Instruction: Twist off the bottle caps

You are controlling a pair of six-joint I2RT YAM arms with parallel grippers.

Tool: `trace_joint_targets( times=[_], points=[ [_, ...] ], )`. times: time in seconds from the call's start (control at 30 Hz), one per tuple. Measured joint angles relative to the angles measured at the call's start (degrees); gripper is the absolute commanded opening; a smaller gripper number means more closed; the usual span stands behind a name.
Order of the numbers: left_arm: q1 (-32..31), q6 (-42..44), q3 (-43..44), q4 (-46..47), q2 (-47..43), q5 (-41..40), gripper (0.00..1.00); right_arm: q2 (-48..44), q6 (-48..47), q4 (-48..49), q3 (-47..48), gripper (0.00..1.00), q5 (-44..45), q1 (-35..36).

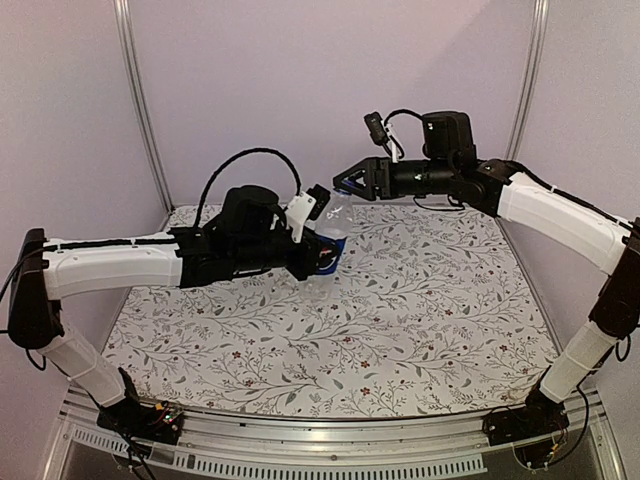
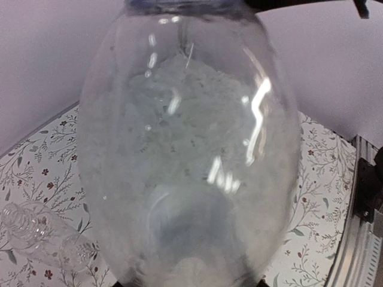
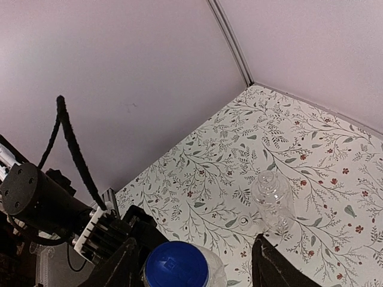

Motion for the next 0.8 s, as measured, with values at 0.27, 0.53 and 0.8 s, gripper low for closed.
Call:
trace_joint_targets(
  times=[0.27, 0.53, 0.8],
  points=[
    [0.0, 0.0, 0.0, 0.0, 0.0, -1.0, 0.31, 0.1, -0.3, 0.0, 0.0, 0.38, -1.4, 0.0],
    [0.0, 0.2, 0.0, -0.1, 0.0, -1.7, 0.31, 0.1, -1.5, 0.2, 0.0, 0.14, -3.4, 0.0],
    [0.2, 3.1, 0.0, -0.5, -0.2, 2.6, 0.31, -0.1, -6.1, -0.5, 0.0, 0.09, -6.4, -0.3]
  ],
)
